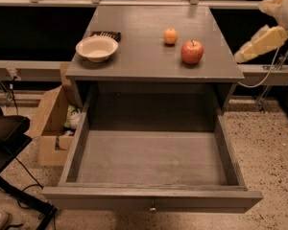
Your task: Place apple into top drawer
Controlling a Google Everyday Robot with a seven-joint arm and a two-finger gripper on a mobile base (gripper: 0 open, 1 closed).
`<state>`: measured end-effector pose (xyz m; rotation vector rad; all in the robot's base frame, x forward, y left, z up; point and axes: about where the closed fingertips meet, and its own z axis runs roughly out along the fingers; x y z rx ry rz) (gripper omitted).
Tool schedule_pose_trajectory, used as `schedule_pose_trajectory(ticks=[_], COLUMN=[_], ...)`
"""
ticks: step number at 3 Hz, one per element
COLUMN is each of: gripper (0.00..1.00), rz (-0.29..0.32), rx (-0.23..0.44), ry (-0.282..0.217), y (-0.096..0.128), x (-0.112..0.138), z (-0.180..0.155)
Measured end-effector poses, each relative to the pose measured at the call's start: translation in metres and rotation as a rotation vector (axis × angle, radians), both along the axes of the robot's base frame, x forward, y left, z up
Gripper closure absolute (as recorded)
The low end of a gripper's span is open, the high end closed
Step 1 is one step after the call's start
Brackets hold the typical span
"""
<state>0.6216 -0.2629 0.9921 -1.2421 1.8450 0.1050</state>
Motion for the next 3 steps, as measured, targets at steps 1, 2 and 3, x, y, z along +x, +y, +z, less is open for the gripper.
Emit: schedule_pose_trajectory(ticks=[1, 2, 3], gripper=[0.0, 0.0, 0.0], rz=[0.068, 0.137, 0.158], rx=[0.169, 0.279, 0.363], ry=[-0.031, 0.015, 0.059], y=[0.028, 0.067, 0.089], x=[0.058, 0.099, 0.135], z=[-0.016, -0.049, -0.086])
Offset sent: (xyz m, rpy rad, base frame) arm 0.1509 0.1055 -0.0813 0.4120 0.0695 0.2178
